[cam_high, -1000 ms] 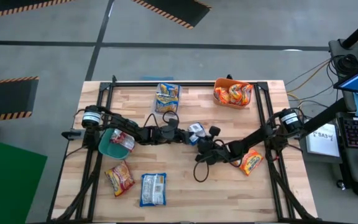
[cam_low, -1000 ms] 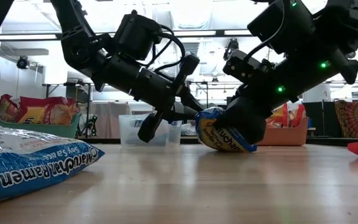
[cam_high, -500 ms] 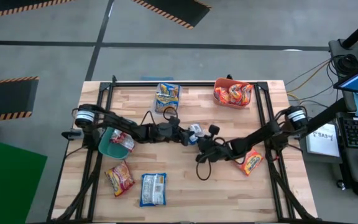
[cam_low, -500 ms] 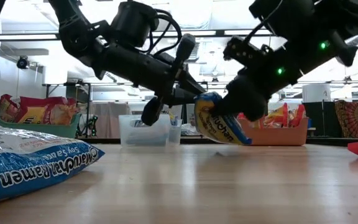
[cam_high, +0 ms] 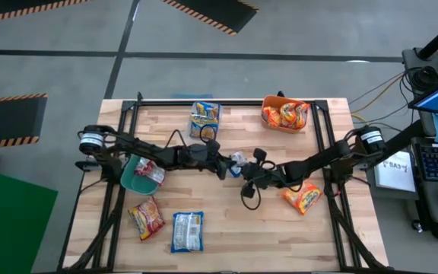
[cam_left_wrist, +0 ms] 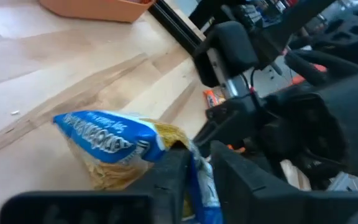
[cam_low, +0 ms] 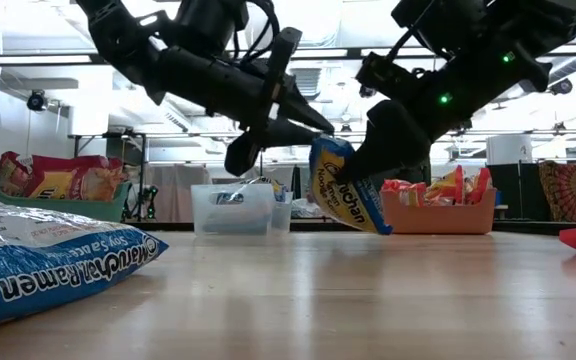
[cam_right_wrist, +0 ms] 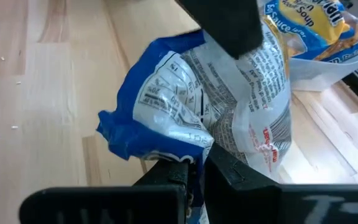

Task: Sort Maruchan noodles
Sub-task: Put the blue noodle pack into the transparent bin

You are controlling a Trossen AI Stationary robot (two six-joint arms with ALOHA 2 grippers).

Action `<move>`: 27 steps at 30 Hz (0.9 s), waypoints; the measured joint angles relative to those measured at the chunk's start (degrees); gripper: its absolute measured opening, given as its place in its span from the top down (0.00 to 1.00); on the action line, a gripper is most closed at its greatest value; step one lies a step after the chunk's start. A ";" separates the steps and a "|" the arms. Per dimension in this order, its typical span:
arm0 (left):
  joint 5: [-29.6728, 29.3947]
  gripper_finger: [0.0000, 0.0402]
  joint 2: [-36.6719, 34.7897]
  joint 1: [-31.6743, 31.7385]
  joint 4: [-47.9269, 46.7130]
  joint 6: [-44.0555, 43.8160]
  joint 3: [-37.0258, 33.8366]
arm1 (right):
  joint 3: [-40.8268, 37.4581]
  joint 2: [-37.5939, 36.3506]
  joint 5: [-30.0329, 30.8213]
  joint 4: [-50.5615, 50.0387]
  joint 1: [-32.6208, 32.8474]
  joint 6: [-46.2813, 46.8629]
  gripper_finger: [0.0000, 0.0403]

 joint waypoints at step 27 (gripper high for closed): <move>5.85 0.48 -17.51 1.35 -22.05 29.19 0.07 | -0.32 -4.72 -29.43 -0.04 -8.42 -0.26 0.97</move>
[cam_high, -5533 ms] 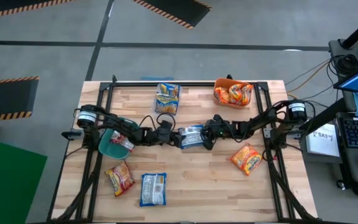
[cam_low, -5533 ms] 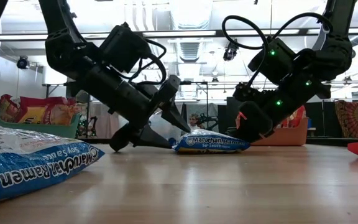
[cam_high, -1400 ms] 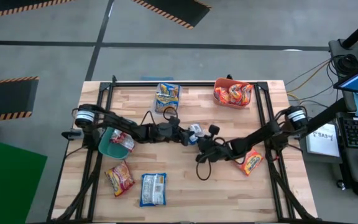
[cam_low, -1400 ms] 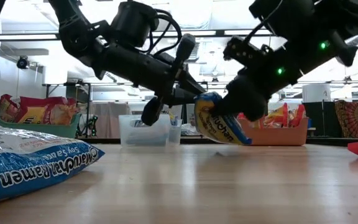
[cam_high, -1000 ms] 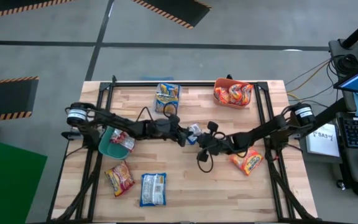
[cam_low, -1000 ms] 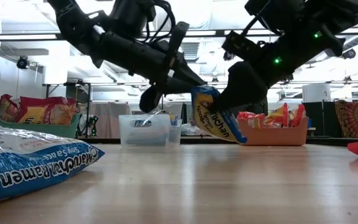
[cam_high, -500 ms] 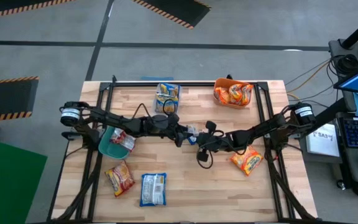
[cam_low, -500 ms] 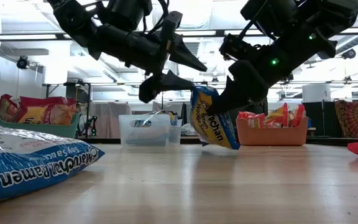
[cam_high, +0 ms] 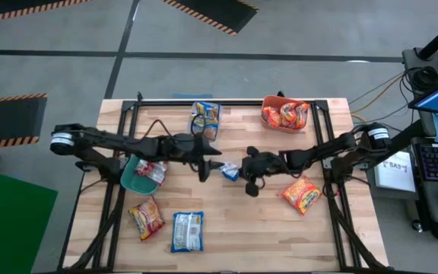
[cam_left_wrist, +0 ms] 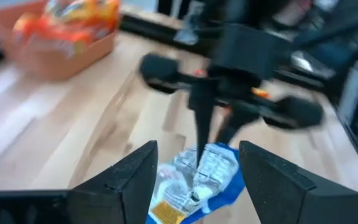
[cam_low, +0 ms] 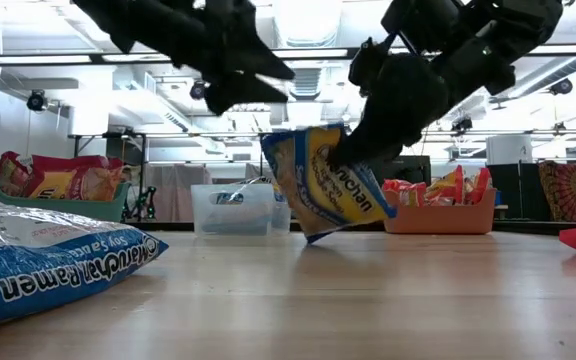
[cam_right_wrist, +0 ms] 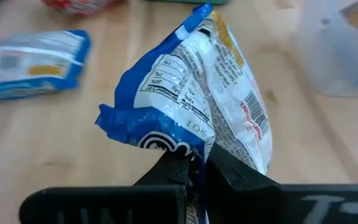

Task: Sort Maruchan noodles
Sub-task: Put the blue noodle pack into the transparent bin

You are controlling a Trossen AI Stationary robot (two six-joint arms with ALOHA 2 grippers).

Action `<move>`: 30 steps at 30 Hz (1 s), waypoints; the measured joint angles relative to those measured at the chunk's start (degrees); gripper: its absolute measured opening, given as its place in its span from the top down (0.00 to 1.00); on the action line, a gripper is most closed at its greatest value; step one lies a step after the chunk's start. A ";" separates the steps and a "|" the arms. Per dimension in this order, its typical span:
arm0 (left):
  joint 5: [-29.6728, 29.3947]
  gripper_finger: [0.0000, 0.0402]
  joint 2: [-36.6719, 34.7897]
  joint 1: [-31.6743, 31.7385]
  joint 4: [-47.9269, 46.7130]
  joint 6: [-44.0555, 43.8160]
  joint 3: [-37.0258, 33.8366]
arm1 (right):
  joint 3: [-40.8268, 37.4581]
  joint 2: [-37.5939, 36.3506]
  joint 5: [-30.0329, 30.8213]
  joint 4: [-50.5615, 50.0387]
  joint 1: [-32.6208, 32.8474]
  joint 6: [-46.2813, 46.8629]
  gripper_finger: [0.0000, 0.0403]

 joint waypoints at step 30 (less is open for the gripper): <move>-3.99 0.40 12.70 -6.81 10.72 15.24 0.00 | -0.09 -1.16 -11.08 1.22 -3.91 3.43 0.97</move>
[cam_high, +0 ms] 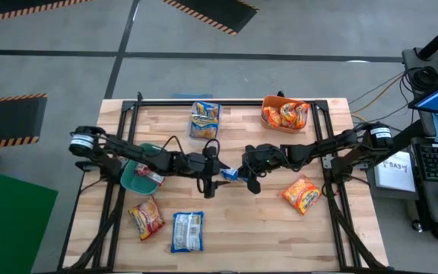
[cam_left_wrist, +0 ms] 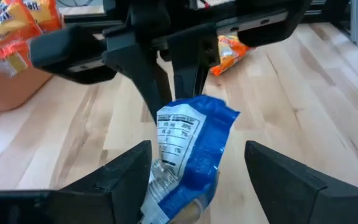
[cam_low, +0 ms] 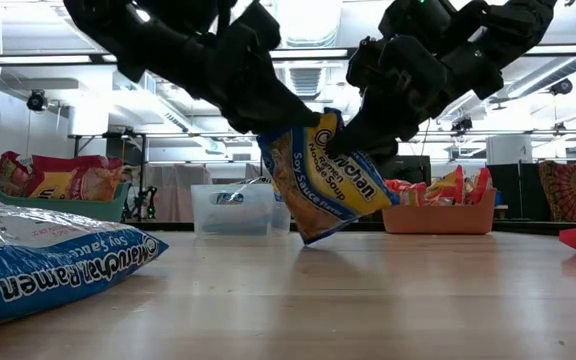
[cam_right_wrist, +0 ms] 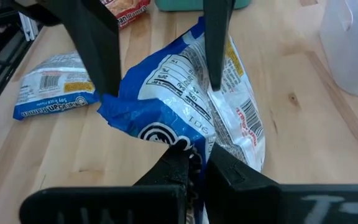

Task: Sort Maruchan noodles
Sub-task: Put the blue noodle pack into the transparent bin

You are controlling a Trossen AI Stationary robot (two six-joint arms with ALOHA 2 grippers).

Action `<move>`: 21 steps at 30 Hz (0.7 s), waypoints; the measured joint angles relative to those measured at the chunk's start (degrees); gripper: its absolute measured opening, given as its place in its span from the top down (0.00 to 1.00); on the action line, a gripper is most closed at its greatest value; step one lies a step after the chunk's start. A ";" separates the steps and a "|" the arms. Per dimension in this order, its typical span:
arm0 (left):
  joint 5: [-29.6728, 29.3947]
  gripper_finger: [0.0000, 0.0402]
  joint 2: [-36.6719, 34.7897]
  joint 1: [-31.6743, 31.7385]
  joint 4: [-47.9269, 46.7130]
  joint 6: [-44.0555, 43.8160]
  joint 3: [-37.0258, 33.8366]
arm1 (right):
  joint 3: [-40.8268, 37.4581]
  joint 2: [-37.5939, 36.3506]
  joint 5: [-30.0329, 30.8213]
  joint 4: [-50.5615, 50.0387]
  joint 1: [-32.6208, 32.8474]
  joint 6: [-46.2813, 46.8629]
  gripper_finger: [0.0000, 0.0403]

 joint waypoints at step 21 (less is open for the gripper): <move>-1.60 0.98 0.24 0.00 -3.36 -1.05 1.51 | 0.00 -0.15 0.06 0.19 0.00 2.01 0.88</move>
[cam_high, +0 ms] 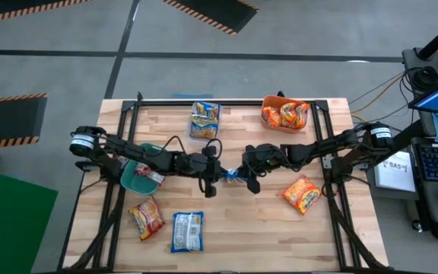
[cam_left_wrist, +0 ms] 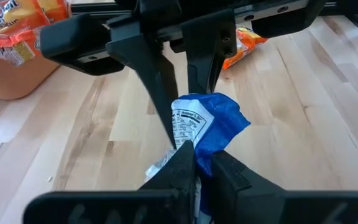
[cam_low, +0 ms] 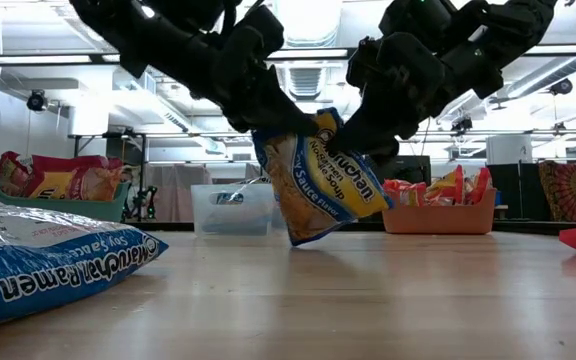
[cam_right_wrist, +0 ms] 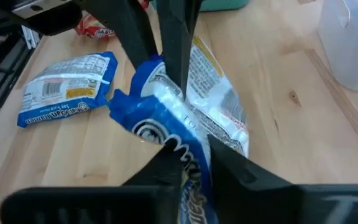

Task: Sort Maruchan noodles
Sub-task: Put the blue noodle pack into the transparent bin

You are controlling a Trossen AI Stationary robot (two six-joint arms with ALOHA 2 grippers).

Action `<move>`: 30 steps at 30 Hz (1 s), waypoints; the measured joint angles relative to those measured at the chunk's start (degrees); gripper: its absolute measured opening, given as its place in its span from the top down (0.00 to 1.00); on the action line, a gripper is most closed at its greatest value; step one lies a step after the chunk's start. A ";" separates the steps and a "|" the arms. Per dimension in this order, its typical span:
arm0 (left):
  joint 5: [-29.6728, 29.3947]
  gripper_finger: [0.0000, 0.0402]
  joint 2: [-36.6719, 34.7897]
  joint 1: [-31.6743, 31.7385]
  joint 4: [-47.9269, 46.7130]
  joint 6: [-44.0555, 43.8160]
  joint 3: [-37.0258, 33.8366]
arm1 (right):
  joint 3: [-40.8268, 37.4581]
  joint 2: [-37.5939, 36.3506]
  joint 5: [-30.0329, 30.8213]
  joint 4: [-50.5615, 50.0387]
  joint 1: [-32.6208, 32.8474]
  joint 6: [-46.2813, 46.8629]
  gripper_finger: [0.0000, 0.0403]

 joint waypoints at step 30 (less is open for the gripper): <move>-2.86 1.00 -1.07 5.96 -58.51 19.32 32.22 | -0.13 -19.88 3.50 -16.21 0.00 -1.86 0.47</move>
